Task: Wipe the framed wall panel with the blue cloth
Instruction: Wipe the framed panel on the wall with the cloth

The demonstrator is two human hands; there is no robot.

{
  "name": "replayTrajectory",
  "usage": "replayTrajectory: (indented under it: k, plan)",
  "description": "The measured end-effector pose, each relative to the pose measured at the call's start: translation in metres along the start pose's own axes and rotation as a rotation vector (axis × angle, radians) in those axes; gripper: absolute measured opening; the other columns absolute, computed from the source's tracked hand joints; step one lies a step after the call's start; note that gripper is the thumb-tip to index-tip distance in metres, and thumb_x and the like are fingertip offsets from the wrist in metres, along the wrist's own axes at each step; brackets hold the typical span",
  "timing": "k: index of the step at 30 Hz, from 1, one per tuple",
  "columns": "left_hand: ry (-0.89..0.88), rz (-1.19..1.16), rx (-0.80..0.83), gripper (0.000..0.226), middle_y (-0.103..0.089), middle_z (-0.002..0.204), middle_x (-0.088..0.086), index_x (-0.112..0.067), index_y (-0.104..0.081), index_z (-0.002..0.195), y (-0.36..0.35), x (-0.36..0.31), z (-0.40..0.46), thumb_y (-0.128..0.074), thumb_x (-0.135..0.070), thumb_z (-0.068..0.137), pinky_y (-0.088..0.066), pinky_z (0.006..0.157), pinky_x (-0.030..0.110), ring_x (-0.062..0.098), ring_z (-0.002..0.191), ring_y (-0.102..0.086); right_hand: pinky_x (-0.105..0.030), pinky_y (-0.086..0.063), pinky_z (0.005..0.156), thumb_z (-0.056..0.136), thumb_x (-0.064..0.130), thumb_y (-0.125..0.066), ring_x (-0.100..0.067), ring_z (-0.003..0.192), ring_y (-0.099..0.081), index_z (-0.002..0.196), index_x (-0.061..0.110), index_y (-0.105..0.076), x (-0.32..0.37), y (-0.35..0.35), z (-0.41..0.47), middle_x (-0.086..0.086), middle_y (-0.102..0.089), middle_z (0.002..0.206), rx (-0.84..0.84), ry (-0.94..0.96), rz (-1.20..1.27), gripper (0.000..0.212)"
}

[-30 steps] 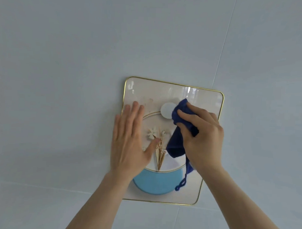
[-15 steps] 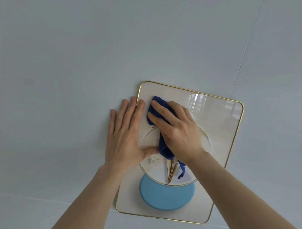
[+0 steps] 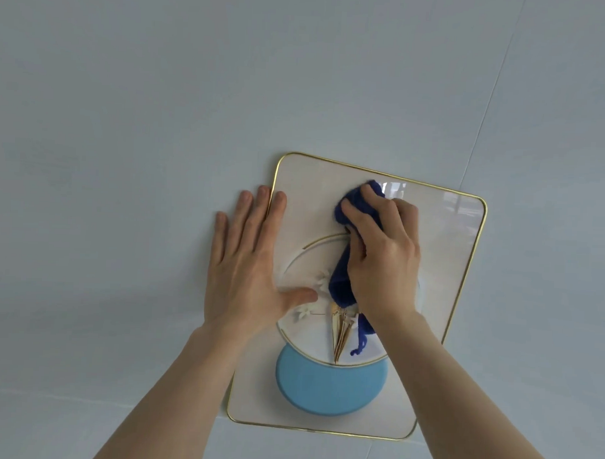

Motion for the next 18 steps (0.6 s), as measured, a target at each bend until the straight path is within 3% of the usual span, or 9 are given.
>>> replayTrajectory:
  k: [6,9,11,13,16,18]
  plan:
    - [0.000,0.031,-0.039,0.141,-0.011,0.174,0.001,-0.019,-0.011,0.164,0.006,-0.005,-0.001,-0.071,-0.086,0.055,-0.012,0.130,0.051,0.018,0.161,-0.002,-0.047,-0.056,0.093,0.089,0.000,-0.057,-0.036,0.118,-0.054,0.116,0.008,-0.075,0.053,-0.023,0.002,-0.011,-0.069,0.134,0.157,0.249,0.053,0.034]
    - [-0.008,0.018,-0.030,0.138,-0.008,0.174,0.000,-0.022,-0.007,0.165,0.007,-0.004,-0.001,-0.072,-0.082,0.058,-0.008,0.131,0.049,0.018,0.161,-0.001,-0.049,-0.054,0.097,0.080,0.002,-0.071,-0.035,0.122,-0.052,0.121,0.008,-0.072,0.041,-0.018,-0.028,-0.009,-0.066,0.139,0.302,0.339,0.030,0.042]
    - [-0.002,0.018,-0.005,0.142,-0.005,0.175,0.000,-0.024,-0.002,0.165,0.005,-0.002,-0.001,-0.074,-0.083,0.057,-0.004,0.131,0.047,0.018,0.161,0.003,-0.050,-0.054,0.097,0.087,0.009,-0.067,-0.037,0.122,-0.055,0.122,0.010,-0.072,0.025,-0.007,-0.035,-0.008,-0.066,0.140,0.328,0.392,-0.031,0.035]
    - [-0.002,0.025,0.006,0.146,-0.003,0.175,0.000,-0.024,0.000,0.165,0.004,-0.001,-0.001,-0.073,-0.084,0.053,-0.001,0.131,0.046,0.018,0.161,0.004,-0.049,-0.055,0.094,0.093,0.008,-0.060,-0.037,0.118,-0.056,0.119,0.011,-0.075,0.004,0.005,-0.020,-0.007,-0.068,0.137,0.250,0.300,-0.057,0.031]
    - [-0.003,0.032,0.004,0.147,-0.002,0.175,0.000,-0.023,0.000,0.165,0.004,-0.002,-0.001,-0.071,-0.086,0.052,-0.001,0.131,0.047,0.019,0.161,0.005,-0.049,-0.056,0.090,0.086,-0.006,-0.067,-0.039,0.112,-0.056,0.116,0.008,-0.077,-0.010,0.009,0.003,-0.009,-0.071,0.132,0.105,0.092,-0.063,0.034]
    - [0.007,0.023,0.007,0.147,-0.003,0.175,0.000,-0.023,-0.001,0.165,0.005,-0.003,-0.001,-0.074,-0.083,0.053,-0.002,0.131,0.047,0.019,0.161,0.004,-0.048,-0.056,0.091,0.086,-0.005,-0.067,-0.040,0.112,-0.057,0.117,0.006,-0.076,-0.002,0.005,-0.005,-0.011,-0.070,0.132,0.109,0.086,-0.046,0.034]
Point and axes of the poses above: each hand's wrist, its own z-axis towards the middle knuckle, its own y-axis out of the back of the hand, x = y × z, the point moved 7 cm from there along z, towards the middle knuckle
